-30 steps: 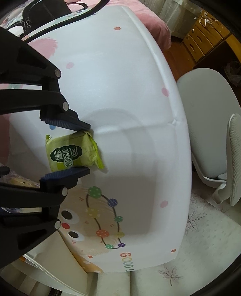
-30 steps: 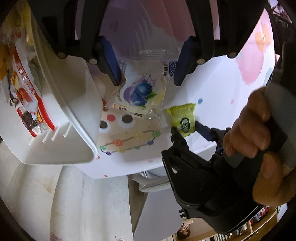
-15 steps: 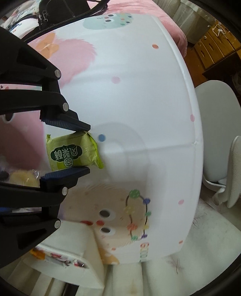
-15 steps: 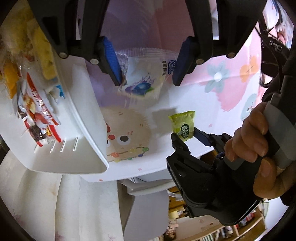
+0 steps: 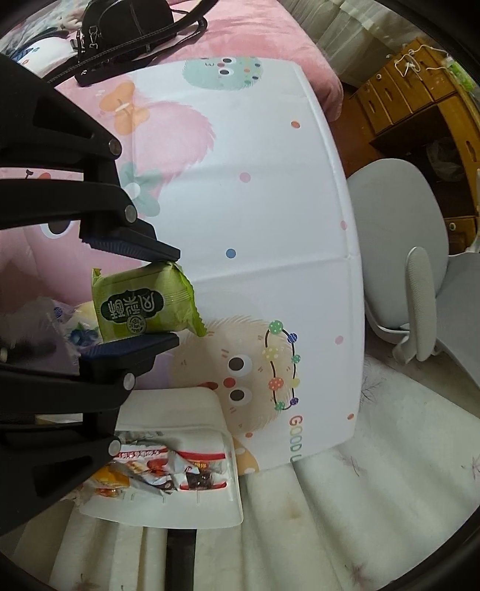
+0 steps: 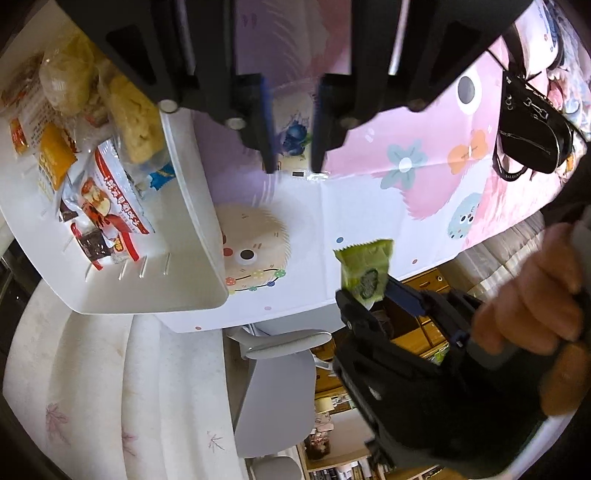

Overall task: Organize snacks
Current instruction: 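Grasp the green packet with the left tool while the right tool grasps the blue-print clear bag, then carry both packets into the white tray and open both tools to drop them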

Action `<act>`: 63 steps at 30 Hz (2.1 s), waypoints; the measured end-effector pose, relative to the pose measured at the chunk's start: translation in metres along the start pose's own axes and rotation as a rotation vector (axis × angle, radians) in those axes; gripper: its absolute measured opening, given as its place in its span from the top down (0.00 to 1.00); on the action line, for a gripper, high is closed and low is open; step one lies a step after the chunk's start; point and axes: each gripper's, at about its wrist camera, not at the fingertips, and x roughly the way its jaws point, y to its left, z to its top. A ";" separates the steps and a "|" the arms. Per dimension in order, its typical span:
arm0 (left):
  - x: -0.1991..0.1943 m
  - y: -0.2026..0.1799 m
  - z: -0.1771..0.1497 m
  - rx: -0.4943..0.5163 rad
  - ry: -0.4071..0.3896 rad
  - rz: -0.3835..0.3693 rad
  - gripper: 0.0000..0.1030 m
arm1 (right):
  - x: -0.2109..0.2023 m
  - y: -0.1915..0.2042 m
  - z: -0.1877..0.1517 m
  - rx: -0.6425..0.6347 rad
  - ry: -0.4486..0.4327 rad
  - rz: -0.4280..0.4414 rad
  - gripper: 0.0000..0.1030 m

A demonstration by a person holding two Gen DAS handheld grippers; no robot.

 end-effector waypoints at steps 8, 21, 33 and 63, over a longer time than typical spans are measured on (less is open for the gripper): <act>-0.026 0.006 -0.012 -0.005 -0.029 0.011 0.64 | 0.039 0.008 -0.002 -0.051 0.082 -0.018 0.35; -0.046 0.011 -0.020 -0.015 -0.046 0.031 0.64 | 0.080 0.010 -0.016 -0.105 0.199 -0.077 0.48; -0.056 -0.028 -0.031 0.057 -0.052 0.020 0.64 | 0.036 -0.009 -0.014 -0.039 0.194 0.045 0.51; -0.048 -0.156 -0.104 0.368 -0.025 -0.186 0.56 | -0.117 -0.154 -0.033 0.296 -0.072 -0.121 0.36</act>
